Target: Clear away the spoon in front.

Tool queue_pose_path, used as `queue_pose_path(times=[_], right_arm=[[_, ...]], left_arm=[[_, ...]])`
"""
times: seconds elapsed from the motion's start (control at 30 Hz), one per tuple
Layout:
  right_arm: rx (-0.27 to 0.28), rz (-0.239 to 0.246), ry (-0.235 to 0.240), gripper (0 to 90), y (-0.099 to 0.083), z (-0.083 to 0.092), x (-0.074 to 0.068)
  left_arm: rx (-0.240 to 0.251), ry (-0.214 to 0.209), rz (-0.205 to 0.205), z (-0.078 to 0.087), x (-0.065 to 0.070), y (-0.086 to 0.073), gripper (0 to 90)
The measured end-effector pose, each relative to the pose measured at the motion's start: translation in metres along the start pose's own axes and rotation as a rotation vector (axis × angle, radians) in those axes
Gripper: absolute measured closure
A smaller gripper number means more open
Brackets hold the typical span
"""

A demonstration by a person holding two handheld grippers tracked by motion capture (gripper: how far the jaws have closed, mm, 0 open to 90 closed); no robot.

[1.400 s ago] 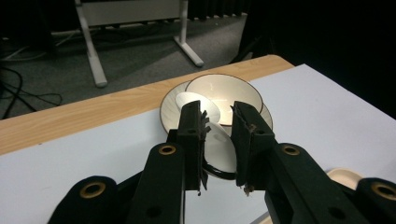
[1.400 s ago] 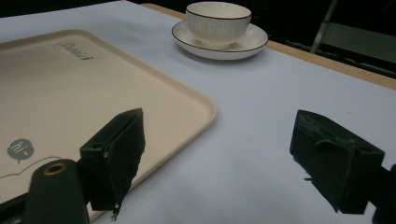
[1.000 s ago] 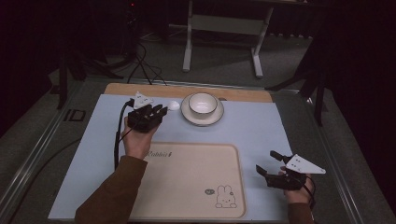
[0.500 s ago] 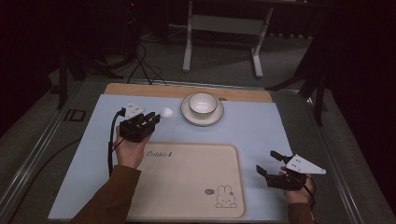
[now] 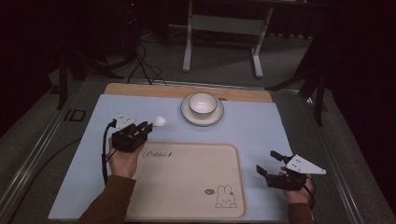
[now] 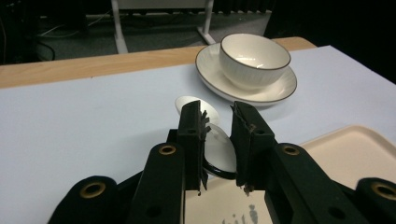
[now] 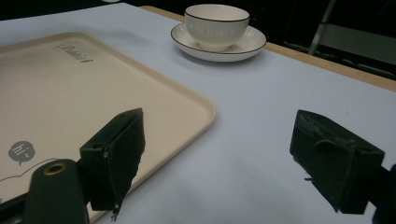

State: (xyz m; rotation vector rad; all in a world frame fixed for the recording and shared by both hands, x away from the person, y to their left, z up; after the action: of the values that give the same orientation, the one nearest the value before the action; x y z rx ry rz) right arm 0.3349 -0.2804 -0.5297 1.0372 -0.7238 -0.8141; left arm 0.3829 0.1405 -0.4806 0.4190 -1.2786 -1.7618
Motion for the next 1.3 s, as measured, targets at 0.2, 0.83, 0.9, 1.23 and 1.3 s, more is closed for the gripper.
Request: queue_pose_path(times=[0.2, 0.83, 0.9, 1.23, 1.3], right_arm=[[-0.001, 0.0, -0.001, 17.6, 0.0, 0.0, 0.0], [-0.001, 0.0, -0.004, 17.6, 0.0, 0.0, 0.0], [-0.001, -0.002, -0.003, 17.5, 0.0, 0.001, 0.0], [-0.001, -0.002, -0.005, 17.6, 0.0, 0.001, 0.0], [0.0, -0.006, -0.006, 17.6, 0.0, 0.001, 0.001]], left_arm=[[-0.001, 0.018, 0.009, 0.006, -0.003, -0.01, 74.4], [-0.024, 0.078, 0.005, 0.022, -0.007, -0.043, 74.4], [-0.03, 0.076, 0.008, 0.023, -0.007, -0.047, 74.5], [-0.05, 0.071, 0.003, 0.028, 0.0, -0.061, 74.5], [-0.052, 0.072, 0.006, 0.03, 0.001, -0.064, 74.5]])
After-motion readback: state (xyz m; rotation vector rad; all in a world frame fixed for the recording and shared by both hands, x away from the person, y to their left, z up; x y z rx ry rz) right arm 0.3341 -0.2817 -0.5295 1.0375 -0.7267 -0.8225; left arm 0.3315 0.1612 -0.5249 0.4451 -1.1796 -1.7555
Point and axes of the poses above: each handheld gripper's, and its own axes: z roughly backward along the jaws, y roughly out of its top, x roughly to its right, the point moved 9 cm from there along -z, roughly forward along the jaws, and after that the axes turned 13 degrees about -y, right-handed, at the moved point
